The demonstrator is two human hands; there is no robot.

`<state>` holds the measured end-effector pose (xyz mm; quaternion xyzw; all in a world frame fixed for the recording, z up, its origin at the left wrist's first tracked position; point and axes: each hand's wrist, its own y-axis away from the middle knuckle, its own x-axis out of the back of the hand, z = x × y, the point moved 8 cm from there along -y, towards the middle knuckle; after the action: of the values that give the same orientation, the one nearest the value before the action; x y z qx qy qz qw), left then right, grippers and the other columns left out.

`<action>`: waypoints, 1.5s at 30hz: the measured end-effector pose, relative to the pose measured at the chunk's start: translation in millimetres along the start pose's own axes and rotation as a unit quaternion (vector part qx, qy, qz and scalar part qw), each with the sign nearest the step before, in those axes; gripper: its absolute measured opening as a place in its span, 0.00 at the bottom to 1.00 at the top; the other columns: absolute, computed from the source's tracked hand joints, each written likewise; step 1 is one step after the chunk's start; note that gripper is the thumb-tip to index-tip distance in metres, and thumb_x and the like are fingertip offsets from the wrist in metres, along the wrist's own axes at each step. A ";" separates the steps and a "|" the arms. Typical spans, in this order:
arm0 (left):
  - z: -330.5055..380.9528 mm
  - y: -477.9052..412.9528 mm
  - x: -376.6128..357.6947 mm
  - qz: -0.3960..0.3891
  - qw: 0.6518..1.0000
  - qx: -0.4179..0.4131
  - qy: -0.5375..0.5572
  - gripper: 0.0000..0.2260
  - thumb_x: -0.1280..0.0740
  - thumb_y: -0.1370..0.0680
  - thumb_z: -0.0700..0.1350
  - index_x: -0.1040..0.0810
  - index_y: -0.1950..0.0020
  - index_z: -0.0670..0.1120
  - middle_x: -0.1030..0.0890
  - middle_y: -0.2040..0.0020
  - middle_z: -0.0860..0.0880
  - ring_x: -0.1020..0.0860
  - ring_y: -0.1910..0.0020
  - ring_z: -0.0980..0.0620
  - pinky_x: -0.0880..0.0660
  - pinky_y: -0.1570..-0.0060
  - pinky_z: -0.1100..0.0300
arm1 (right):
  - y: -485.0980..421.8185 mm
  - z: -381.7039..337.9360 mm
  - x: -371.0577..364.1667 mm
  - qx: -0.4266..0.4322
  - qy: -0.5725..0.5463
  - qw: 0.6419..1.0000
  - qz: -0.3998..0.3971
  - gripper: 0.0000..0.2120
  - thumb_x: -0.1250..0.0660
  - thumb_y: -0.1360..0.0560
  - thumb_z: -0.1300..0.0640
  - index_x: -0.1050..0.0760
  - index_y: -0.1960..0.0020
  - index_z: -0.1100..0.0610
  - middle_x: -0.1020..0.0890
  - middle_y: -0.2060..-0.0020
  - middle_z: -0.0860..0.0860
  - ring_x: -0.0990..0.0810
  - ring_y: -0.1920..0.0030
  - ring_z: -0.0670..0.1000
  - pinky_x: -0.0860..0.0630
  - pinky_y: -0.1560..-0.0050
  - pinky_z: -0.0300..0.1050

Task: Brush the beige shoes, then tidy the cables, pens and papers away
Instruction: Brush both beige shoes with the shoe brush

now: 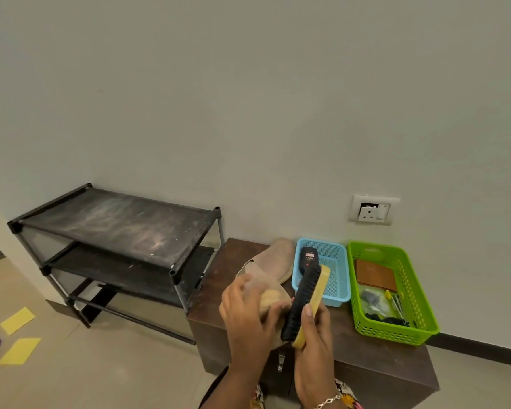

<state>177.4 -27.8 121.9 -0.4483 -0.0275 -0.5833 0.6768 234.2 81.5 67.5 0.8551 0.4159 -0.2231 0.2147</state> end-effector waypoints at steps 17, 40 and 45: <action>-25.8 17.4 -33.0 -0.118 0.958 0.178 0.192 0.34 0.25 0.32 0.51 0.38 0.32 0.49 0.36 0.32 0.51 0.36 0.34 0.53 0.34 0.43 0.67 | -2.7 11.9 26.2 0.008 0.163 0.987 -0.008 0.17 0.38 0.23 0.57 0.34 0.36 0.47 0.28 0.40 0.46 0.30 0.38 0.47 0.34 0.39 0.43; -39.4 5.4 -16.7 -0.031 0.949 0.246 0.194 0.42 0.23 0.36 0.48 0.43 0.28 0.47 0.35 0.33 0.47 0.34 0.35 0.51 0.30 0.39 0.58 | -20.8 55.8 40.7 -0.123 0.158 0.980 -0.024 0.17 0.37 0.24 0.59 0.28 0.36 0.50 0.22 0.41 0.54 0.25 0.40 0.55 0.31 0.34 0.58; -53.2 3.6 -12.5 -0.009 0.940 0.255 0.226 0.35 0.22 0.36 0.45 0.37 0.36 0.47 0.30 0.41 0.47 0.29 0.42 0.50 0.25 0.45 0.55 | -15.3 26.9 9.3 0.019 0.293 0.951 -0.097 0.24 0.36 0.24 0.58 0.38 0.31 0.45 0.32 0.36 0.42 0.33 0.36 0.43 0.34 0.32 0.45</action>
<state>150.5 -52.6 81.1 -0.1173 -0.0258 -0.6490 0.7513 221.6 80.9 37.8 0.8424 0.5369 0.0093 0.0443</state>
